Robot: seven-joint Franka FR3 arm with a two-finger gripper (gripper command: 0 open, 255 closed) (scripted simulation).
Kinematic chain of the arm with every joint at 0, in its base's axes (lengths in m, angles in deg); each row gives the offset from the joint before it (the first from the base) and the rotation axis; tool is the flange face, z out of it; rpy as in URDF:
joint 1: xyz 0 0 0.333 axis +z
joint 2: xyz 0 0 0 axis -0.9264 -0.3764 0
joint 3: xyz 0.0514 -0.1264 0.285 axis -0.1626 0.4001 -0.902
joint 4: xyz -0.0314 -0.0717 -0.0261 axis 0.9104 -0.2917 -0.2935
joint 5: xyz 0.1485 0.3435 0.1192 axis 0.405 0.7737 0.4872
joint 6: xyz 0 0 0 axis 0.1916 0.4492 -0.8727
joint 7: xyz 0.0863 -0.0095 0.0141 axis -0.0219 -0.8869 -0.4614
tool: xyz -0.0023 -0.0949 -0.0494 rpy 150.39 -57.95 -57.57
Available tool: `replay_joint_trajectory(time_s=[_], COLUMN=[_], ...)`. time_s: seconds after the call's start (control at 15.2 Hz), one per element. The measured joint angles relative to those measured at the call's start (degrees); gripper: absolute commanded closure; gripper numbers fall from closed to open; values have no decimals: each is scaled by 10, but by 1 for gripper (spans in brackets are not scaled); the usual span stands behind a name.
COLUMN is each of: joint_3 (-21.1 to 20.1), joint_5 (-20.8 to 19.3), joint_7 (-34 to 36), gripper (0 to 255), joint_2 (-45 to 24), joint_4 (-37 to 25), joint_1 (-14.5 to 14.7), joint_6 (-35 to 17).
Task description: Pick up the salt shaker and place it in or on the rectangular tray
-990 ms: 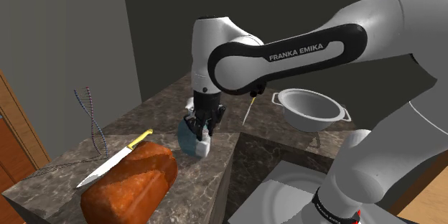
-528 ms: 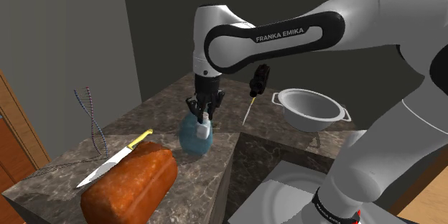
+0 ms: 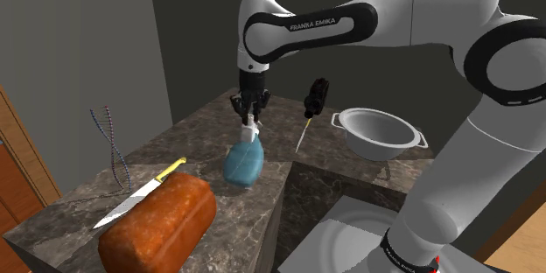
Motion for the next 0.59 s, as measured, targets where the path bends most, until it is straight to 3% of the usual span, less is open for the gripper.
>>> replay_joint_trajectory(time_s=[0.4, 0.59], joint_3=[27, 30], joint_5=[-26, -29], joint_7=[-46, -50], gripper=[255, 255], joint_2=[-84, -94], joint_4=[-106, -100], joint_1=[-27, -29], joint_6=[26, 11])
